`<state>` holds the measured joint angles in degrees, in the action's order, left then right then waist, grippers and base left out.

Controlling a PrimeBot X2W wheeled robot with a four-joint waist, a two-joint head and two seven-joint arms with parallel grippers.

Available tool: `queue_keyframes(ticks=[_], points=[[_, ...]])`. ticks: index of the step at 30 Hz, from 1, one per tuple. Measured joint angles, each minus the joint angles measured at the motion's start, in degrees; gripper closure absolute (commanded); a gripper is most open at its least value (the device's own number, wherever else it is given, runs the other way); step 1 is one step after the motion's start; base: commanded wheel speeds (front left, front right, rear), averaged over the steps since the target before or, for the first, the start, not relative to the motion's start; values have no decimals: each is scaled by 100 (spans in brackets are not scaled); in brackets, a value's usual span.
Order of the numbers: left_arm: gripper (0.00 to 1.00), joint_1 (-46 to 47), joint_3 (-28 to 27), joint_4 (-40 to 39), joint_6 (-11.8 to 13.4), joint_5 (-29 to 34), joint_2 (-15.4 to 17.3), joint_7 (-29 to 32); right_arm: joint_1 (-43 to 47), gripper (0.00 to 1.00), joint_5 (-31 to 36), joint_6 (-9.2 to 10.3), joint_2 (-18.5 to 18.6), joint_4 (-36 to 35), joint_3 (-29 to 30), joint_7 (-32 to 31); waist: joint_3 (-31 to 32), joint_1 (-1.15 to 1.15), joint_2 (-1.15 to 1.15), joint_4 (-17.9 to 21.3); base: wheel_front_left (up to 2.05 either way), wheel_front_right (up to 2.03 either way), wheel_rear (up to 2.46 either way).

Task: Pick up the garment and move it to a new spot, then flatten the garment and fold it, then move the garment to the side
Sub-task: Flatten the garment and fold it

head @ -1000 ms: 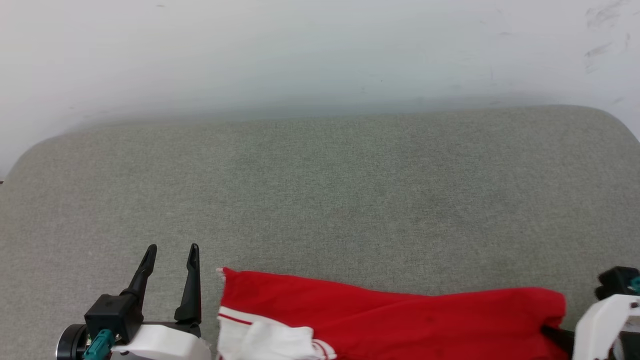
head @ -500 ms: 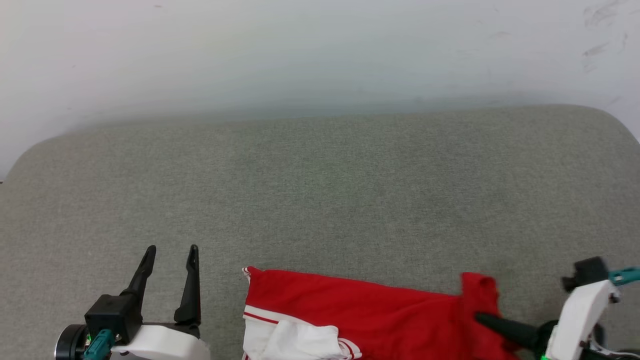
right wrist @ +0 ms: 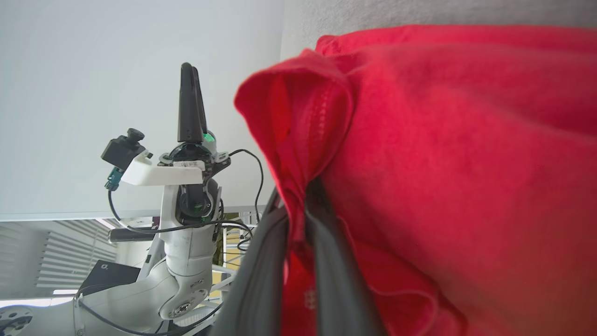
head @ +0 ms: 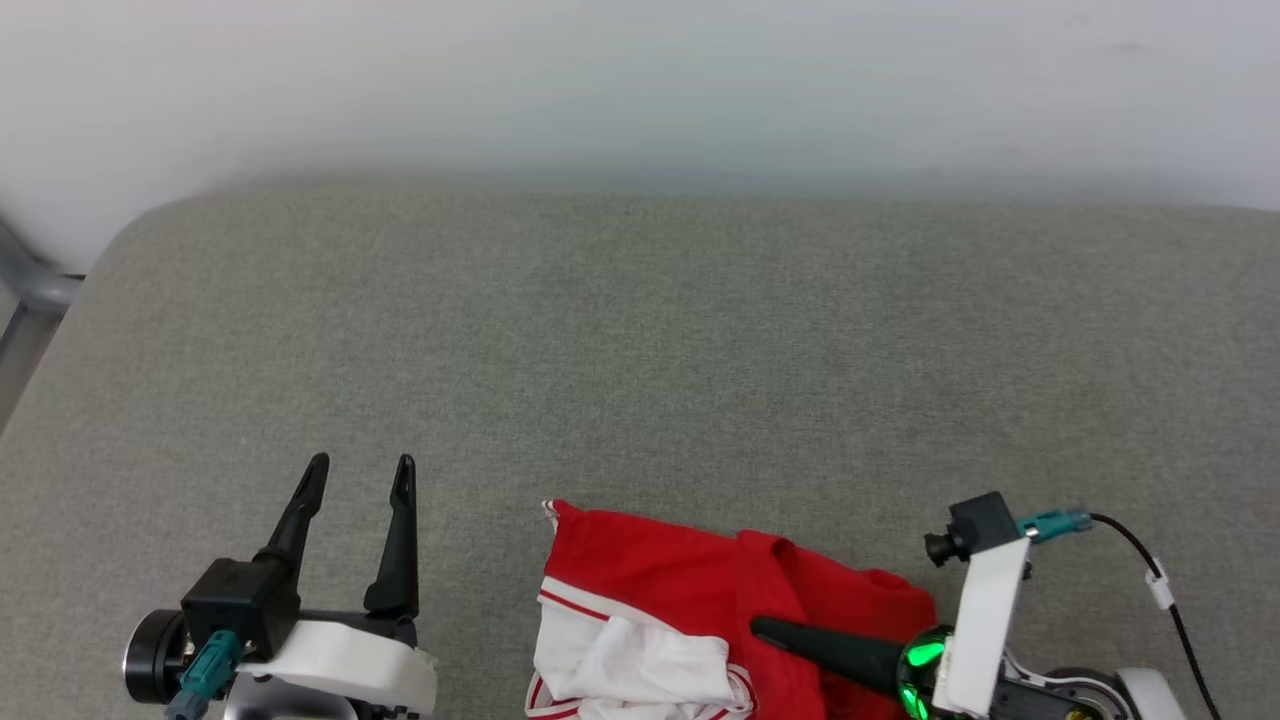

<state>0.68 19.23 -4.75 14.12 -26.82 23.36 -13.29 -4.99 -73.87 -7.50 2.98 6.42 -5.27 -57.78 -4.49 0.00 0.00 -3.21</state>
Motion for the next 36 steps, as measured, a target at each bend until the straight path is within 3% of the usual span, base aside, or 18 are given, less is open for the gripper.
queue_keyframes(ticks=[8,12,13,14,15,22,28,36], points=[[0,347,48,75,-97,44,-179,-86,-576,100,-101,0,-8,356,-1080,1103,-499,0,0,-345,0,0,0],[0,496,53,163,-154,83,-265,-111,-742,100,-79,1,-7,527,-1451,1367,-749,0,0,-460,0,0,0],[0,496,53,163,-154,83,-265,-111,-742,89,-79,1,-7,527,-1451,1367,-749,0,0,-460,0,0,0],[0,526,53,187,-168,88,-285,-121,-766,59,-62,1,-7,559,-1513,1440,-801,1,0,-482,0,0,0],[0,553,51,207,-196,96,-302,-136,-790,0,-45,1,-7,584,-1562,1510,-848,1,0,-501,0,0,0],[0,576,-9,352,-253,147,-386,-154,-916,0,-9,1,0,561,-1804,1886,-898,0,0,-484,0,0,0],[0,570,-58,415,-287,199,-387,-160,-1072,0,346,0,226,8,-1997,2626,-728,0,0,-375,0,0,0],[0,388,-129,495,-199,246,-363,-162,-1041,0,2028,0,790,-38,-1623,4467,-388,0,0,-136,0,0,0]])
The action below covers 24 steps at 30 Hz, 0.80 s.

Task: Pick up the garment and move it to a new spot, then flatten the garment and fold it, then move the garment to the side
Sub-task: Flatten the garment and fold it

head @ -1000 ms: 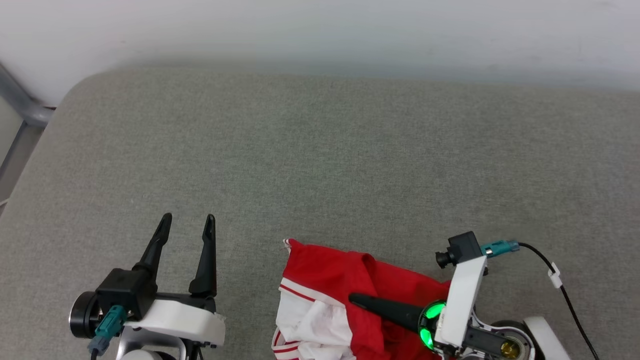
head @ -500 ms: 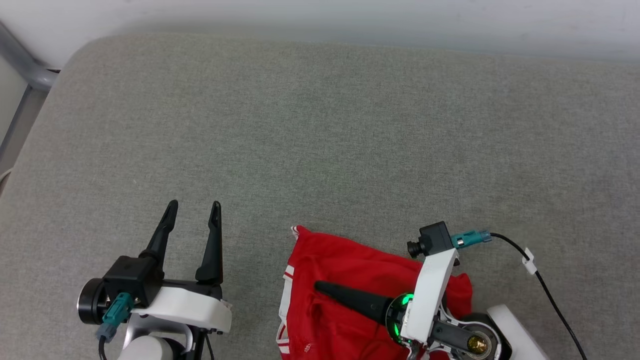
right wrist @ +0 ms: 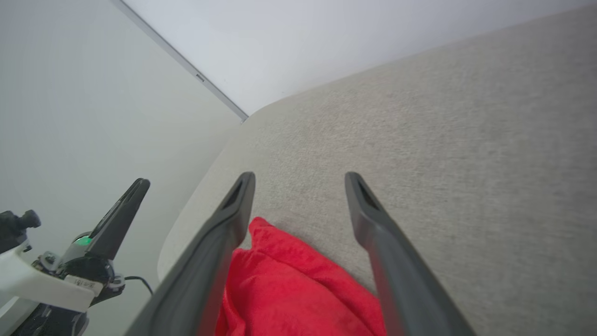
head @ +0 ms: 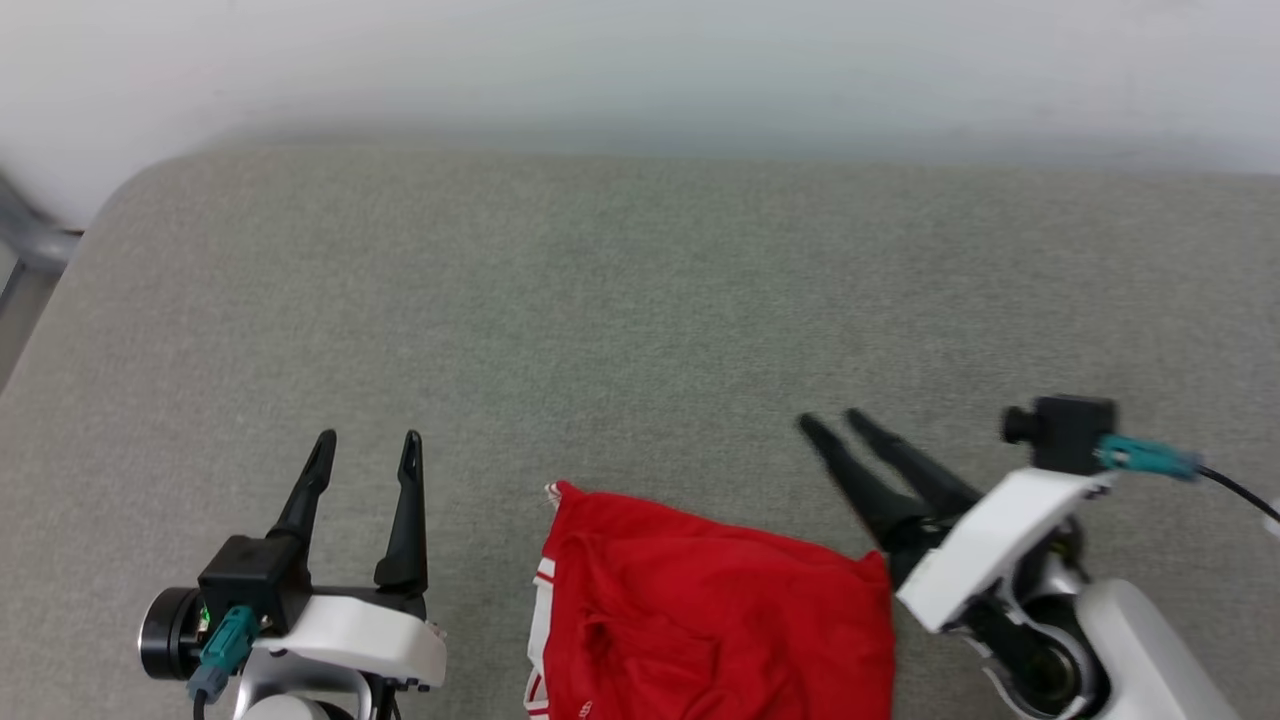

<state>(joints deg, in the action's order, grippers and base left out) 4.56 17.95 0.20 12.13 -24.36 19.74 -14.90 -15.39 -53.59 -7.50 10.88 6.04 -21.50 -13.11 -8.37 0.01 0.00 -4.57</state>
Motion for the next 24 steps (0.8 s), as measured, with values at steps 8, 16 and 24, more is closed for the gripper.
queue_keyframes(ticks=[8,16,24], points=[[0,-240,-91,38,124,-9,47,0,577,0,1614,0,79,178,1334,947,362,-1,0,322,0,0,0],[0,-556,-153,59,168,-8,56,0,1194,0,3471,0,-116,-354,2343,1356,762,-1,0,551,0,0,0],[0,-862,-155,114,172,-1,66,-1,1923,0,4336,0,-408,-1058,2444,1248,1021,-2,0,639,0,0,0]])
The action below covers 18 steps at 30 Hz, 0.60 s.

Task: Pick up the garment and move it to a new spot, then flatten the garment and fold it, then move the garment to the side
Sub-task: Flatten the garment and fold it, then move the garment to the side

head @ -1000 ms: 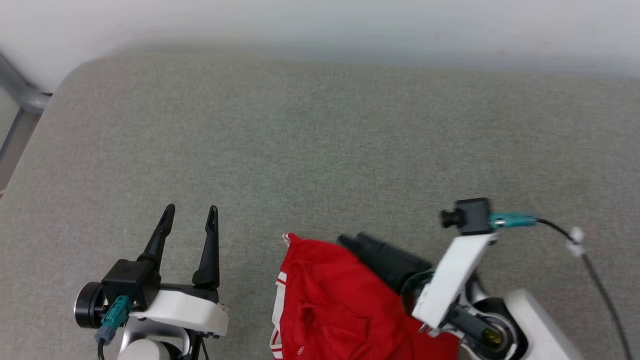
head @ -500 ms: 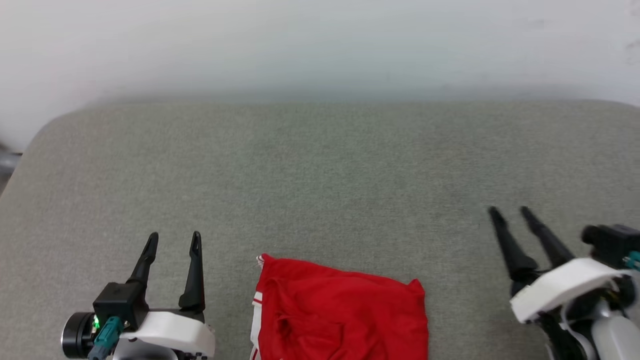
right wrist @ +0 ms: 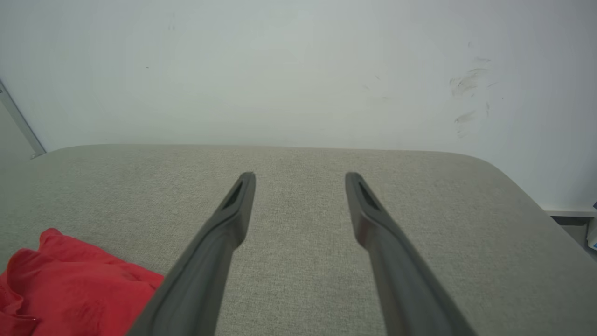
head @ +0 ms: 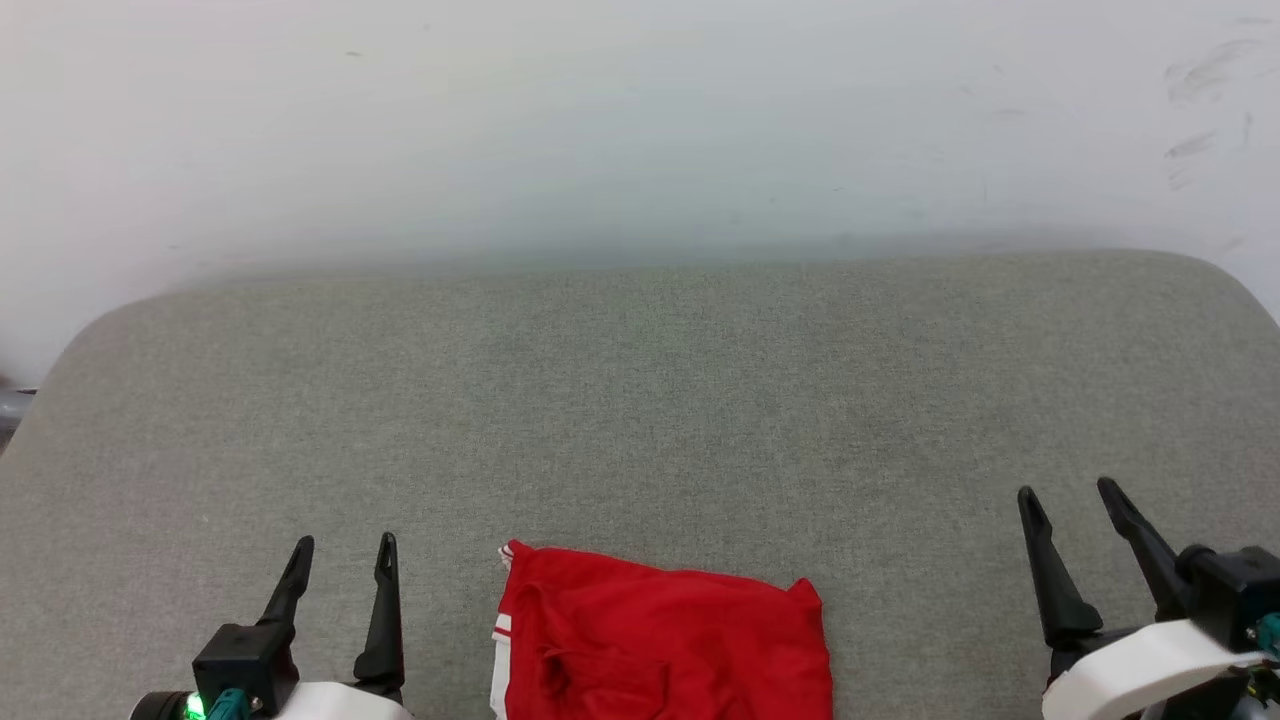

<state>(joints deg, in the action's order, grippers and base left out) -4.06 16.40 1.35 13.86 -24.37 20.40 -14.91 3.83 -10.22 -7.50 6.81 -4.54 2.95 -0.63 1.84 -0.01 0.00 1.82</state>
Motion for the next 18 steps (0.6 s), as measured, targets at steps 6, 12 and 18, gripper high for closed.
queue_keyframes(ticks=[6,12,18], points=[[0,-38,-49,116,-2,-33,-38,-1,294,0,145,-1,-96,-330,-14,-201,64,0,0,0,0,0,0],[0,-43,-110,170,-53,-52,-94,-1,351,0,94,0,-183,-466,38,-348,71,1,0,-27,0,0,0],[0,93,-148,185,-126,-10,-144,-1,389,0,-430,0,-245,-389,94,-701,19,1,0,-130,0,0,0]])
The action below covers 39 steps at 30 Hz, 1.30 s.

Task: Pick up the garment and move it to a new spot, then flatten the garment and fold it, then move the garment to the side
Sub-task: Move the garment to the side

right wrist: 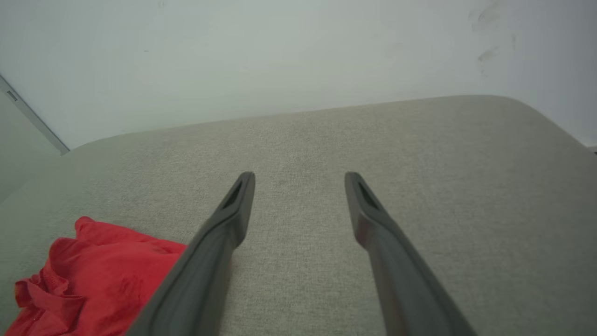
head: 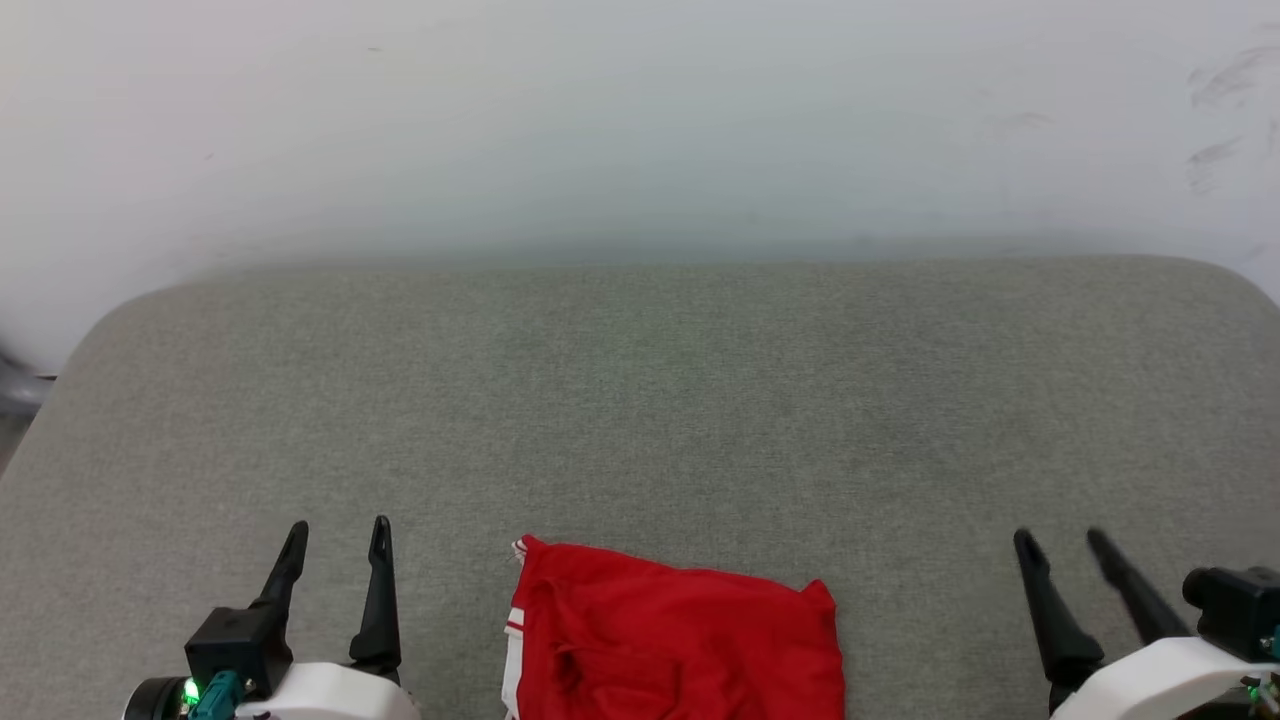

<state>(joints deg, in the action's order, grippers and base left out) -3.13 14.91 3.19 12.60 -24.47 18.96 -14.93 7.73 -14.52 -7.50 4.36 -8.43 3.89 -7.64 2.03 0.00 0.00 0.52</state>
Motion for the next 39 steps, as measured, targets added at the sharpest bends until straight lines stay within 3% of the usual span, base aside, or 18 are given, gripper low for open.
queue_keyframes(ticks=[5,8,14,30,32,33,34,39], points=[[0,152,-20,-58,-51,53,-41,-7,102,0,-1202,0,60,341,-10,-1065,-104,0,0,-140,0,0,0],[0,208,-22,-126,-74,86,-66,-7,186,0,-1762,1,333,450,-223,-1996,-210,0,0,-221,0,0,0],[0,438,-42,-204,-110,181,-156,-8,203,0,-2388,0,614,427,-665,-3111,-584,1,0,-379,0,0,0],[0,851,-250,-215,-383,466,-513,-13,-779,0,-3067,-5,661,1470,-1744,-2958,-1410,1,0,-752,0,0,0],[0,881,-280,-200,-416,479,-542,-13,-870,66,-3145,-5,668,1571,-1842,-2910,-1432,1,0,-758,0,0,0],[0,893,-291,-191,-439,504,-557,-13,-913,93,-3187,-5,678,1616,-1889,-2871,-1436,1,0,-758,0,0,0],[0,898,-302,-179,-455,515,-571,-13,-947,100,-3193,-5,706,1649,-1939,-2833,-1430,1,0,-756,0,0,0],[0,849,-387,-88,-505,567,-627,-13,-1060,100,-3189,-3,879,1675,-2183,-2598,-1279,1,0,-701,0,0,0]])
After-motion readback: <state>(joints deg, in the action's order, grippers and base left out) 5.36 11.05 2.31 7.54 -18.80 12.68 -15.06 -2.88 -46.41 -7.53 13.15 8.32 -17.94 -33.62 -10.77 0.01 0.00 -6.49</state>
